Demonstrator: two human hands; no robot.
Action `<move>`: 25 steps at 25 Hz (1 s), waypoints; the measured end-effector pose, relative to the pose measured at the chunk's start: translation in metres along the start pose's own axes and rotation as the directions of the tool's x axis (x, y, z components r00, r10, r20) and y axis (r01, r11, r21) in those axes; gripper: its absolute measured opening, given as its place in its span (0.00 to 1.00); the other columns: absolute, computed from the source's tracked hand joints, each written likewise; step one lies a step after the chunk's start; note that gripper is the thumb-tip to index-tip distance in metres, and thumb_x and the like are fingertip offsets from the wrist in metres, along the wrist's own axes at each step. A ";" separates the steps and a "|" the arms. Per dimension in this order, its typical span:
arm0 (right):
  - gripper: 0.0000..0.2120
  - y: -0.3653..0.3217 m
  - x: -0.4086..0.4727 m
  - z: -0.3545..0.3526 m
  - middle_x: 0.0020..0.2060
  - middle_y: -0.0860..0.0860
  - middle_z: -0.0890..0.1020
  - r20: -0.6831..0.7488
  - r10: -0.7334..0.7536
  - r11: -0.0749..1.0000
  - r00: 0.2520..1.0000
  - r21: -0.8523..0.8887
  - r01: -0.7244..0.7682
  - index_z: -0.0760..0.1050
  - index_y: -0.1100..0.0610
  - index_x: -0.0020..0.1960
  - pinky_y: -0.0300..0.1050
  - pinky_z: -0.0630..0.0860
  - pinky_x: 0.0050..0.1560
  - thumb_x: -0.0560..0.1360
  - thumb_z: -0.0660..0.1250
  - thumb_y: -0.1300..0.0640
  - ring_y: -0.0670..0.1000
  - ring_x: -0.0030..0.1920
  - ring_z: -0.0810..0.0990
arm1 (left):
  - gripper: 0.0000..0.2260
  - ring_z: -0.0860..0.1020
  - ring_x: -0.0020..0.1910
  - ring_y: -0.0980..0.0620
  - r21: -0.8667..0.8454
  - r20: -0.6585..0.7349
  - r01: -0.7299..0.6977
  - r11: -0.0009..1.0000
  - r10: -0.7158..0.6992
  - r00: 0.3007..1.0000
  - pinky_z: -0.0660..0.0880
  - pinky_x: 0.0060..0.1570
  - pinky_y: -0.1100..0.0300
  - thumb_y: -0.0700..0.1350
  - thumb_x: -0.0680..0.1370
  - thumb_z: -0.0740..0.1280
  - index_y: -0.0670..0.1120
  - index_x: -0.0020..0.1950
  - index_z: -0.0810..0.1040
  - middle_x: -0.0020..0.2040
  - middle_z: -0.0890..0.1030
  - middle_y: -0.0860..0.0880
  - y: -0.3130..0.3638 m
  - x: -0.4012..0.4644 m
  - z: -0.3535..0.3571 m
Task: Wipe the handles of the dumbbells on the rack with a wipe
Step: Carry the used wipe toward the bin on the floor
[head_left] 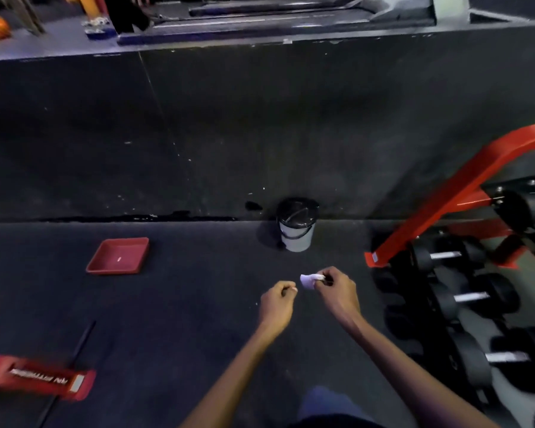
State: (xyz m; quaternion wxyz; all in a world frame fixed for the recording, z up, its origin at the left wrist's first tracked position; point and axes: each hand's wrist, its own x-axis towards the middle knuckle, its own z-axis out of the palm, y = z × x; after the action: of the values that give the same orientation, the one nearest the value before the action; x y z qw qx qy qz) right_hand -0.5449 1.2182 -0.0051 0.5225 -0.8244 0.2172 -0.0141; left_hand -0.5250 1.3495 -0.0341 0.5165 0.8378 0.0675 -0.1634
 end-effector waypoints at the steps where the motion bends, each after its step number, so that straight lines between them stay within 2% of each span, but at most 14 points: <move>1: 0.02 -0.005 0.032 0.010 0.38 0.48 0.81 -0.011 0.007 1.000 1.000 0.000 -0.007 0.76 0.56 0.42 0.37 0.69 0.33 0.72 0.67 0.57 0.46 0.38 0.77 | 0.11 0.79 0.56 0.47 -0.007 0.010 -0.001 1.000 0.001 1.000 0.72 0.56 0.58 0.43 0.80 0.63 0.45 0.60 0.80 0.57 0.82 0.46 0.007 0.032 -0.005; 5: 0.03 -0.026 0.169 0.043 0.40 0.51 0.80 -0.041 0.025 0.999 0.999 -0.019 -0.026 0.76 0.56 0.44 0.38 0.69 0.33 0.72 0.66 0.58 0.50 0.41 0.77 | 0.11 0.79 0.55 0.49 -0.021 -0.002 -0.006 1.000 0.006 1.000 0.72 0.55 0.59 0.43 0.80 0.64 0.45 0.60 0.80 0.56 0.82 0.47 0.038 0.170 -0.021; 9: 0.03 -0.052 0.291 0.061 0.40 0.52 0.80 -0.033 0.049 0.998 0.998 -0.027 -0.050 0.76 0.57 0.45 0.38 0.68 0.33 0.73 0.65 0.60 0.51 0.40 0.77 | 0.11 0.77 0.53 0.52 0.012 -0.007 0.016 1.000 -0.016 1.000 0.68 0.47 0.66 0.42 0.80 0.64 0.43 0.61 0.79 0.52 0.80 0.51 0.074 0.285 -0.042; 13: 0.03 -0.089 0.409 0.081 0.38 0.50 0.78 -0.036 0.065 0.997 0.997 -0.035 -0.066 0.75 0.54 0.43 0.33 0.66 0.30 0.73 0.64 0.61 0.50 0.39 0.76 | 0.12 0.77 0.57 0.52 0.064 -0.016 -0.004 0.998 0.005 1.000 0.70 0.54 0.63 0.43 0.81 0.63 0.44 0.62 0.79 0.56 0.80 0.49 0.124 0.410 -0.064; 19: 0.05 -0.125 0.553 0.120 0.38 0.50 0.79 -0.107 0.134 0.991 0.985 -0.013 -0.136 0.77 0.56 0.45 0.29 0.66 0.27 0.73 0.64 0.62 0.46 0.36 0.75 | 0.10 0.79 0.55 0.50 0.044 0.075 0.030 0.999 -0.033 0.997 0.72 0.56 0.61 0.42 0.80 0.64 0.44 0.59 0.80 0.58 0.82 0.46 0.150 0.570 -0.075; 20: 0.05 -0.130 0.577 0.128 0.38 0.51 0.80 -0.139 0.155 0.987 0.978 -0.008 -0.157 0.78 0.56 0.46 0.30 0.66 0.27 0.73 0.64 0.62 0.46 0.36 0.76 | 0.10 0.79 0.55 0.51 0.042 0.101 0.029 0.999 -0.033 0.994 0.72 0.57 0.60 0.41 0.80 0.64 0.44 0.59 0.80 0.58 0.82 0.46 0.156 0.600 -0.078; 22: 0.06 -0.137 0.620 0.145 0.40 0.52 0.81 -0.215 0.209 0.977 0.954 0.009 -0.213 0.78 0.57 0.47 0.38 0.68 0.33 0.73 0.64 0.63 0.49 0.38 0.77 | 0.11 0.78 0.55 0.52 0.075 0.173 0.002 0.997 -0.015 0.985 0.71 0.58 0.61 0.41 0.81 0.63 0.43 0.61 0.79 0.58 0.81 0.46 0.170 0.657 -0.086; 25: 0.06 -0.149 0.669 0.166 0.43 0.54 0.80 -0.340 0.307 0.950 0.889 0.055 -0.307 0.79 0.58 0.47 0.39 0.67 0.40 0.72 0.65 0.63 0.52 0.43 0.77 | 0.11 0.76 0.54 0.52 0.142 0.275 -0.065 0.988 0.024 0.961 0.69 0.54 0.64 0.41 0.81 0.62 0.42 0.62 0.78 0.59 0.81 0.45 0.193 0.726 -0.100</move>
State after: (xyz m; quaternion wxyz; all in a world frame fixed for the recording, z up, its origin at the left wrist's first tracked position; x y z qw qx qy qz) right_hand 0.1535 1.1643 -0.0879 0.4721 -0.7644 0.4326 -0.0754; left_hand 0.2306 1.3101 -0.0797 0.4602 0.8451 -0.0353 -0.2699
